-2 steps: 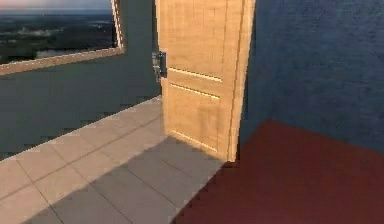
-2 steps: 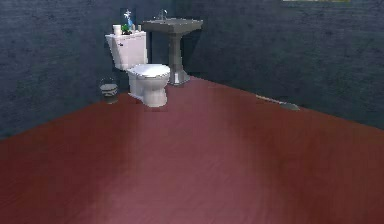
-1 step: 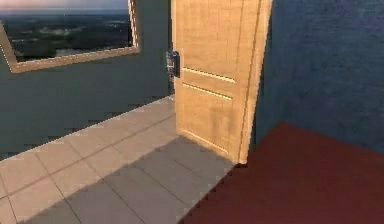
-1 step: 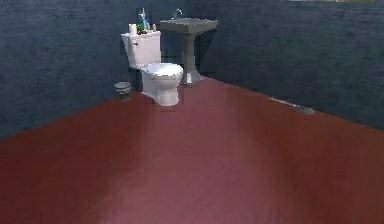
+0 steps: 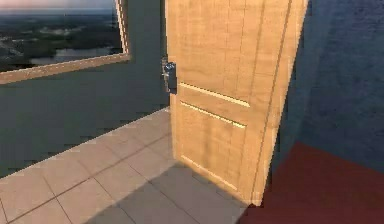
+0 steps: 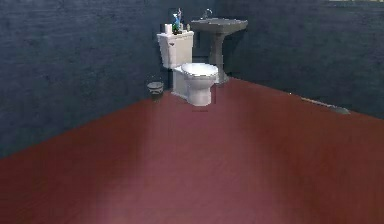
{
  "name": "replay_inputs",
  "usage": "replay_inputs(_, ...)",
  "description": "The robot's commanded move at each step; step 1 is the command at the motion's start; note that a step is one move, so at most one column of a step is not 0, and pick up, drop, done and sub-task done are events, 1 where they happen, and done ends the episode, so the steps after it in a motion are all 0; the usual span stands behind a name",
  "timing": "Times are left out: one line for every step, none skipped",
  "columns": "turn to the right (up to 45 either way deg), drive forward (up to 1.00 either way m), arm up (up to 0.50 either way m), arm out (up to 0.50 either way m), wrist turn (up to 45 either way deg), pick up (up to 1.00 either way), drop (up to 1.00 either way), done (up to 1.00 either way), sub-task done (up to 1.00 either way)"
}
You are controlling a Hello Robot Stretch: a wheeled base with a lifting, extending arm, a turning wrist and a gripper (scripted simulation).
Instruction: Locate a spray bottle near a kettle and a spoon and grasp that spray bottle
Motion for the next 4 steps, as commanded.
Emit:
replay_inputs(-45.0, 0.0, 0.0, 0.0, 0.0, 0.0, 0.0, 0.0, 0.0)
replay_inputs(-6.0, 0.0, 0.0, 0.0, 0.0, 0.0, 0.0, 0.0, 0.0)
replay_inputs(0.0, 1.0, 0.0, 0.0, 0.0, 0.0, 0.0, 0.0, 0.0)
replay_inputs(0.0, 0.15, 0.0, 0.0, 0.0, 0.0, 0.0, 0.0, 0.0)
